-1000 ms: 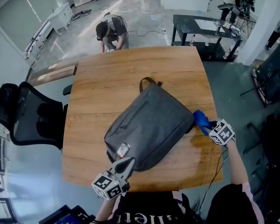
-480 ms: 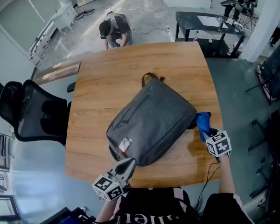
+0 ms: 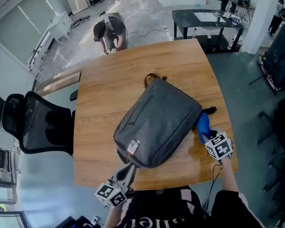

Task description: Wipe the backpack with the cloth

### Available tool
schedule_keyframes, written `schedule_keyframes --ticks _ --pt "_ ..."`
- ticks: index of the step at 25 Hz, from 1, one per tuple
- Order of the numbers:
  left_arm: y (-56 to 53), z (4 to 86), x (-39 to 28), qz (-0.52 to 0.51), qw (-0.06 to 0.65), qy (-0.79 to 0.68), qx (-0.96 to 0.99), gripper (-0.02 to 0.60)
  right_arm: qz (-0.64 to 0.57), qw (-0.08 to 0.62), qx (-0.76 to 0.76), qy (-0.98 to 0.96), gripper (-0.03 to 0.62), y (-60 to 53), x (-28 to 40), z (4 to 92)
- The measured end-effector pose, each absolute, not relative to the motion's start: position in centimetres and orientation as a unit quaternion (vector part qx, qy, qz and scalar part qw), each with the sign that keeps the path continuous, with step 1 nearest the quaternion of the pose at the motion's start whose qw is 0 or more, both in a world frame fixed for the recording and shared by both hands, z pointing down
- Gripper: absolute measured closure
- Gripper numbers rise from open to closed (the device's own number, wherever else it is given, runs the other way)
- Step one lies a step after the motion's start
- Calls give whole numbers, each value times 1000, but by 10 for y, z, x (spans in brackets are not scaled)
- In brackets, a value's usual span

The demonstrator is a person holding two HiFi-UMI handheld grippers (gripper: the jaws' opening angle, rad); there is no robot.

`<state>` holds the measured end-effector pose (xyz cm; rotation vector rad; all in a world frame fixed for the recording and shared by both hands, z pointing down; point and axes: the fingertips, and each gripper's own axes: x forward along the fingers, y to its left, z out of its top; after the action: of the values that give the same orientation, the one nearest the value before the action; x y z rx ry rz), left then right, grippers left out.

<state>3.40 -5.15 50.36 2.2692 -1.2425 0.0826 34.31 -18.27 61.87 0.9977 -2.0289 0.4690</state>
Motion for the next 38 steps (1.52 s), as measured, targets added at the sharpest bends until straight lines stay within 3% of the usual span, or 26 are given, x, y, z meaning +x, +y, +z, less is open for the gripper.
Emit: schedule_keyframes --ticks 23,38 --pt "31 512 -90 -1 262 -383 886 583 217 382 425 -791 516 -29 178 609" --pt "62 522 -113 -6 258 -348 901 583 237 358 417 -801 516 45 94 610"
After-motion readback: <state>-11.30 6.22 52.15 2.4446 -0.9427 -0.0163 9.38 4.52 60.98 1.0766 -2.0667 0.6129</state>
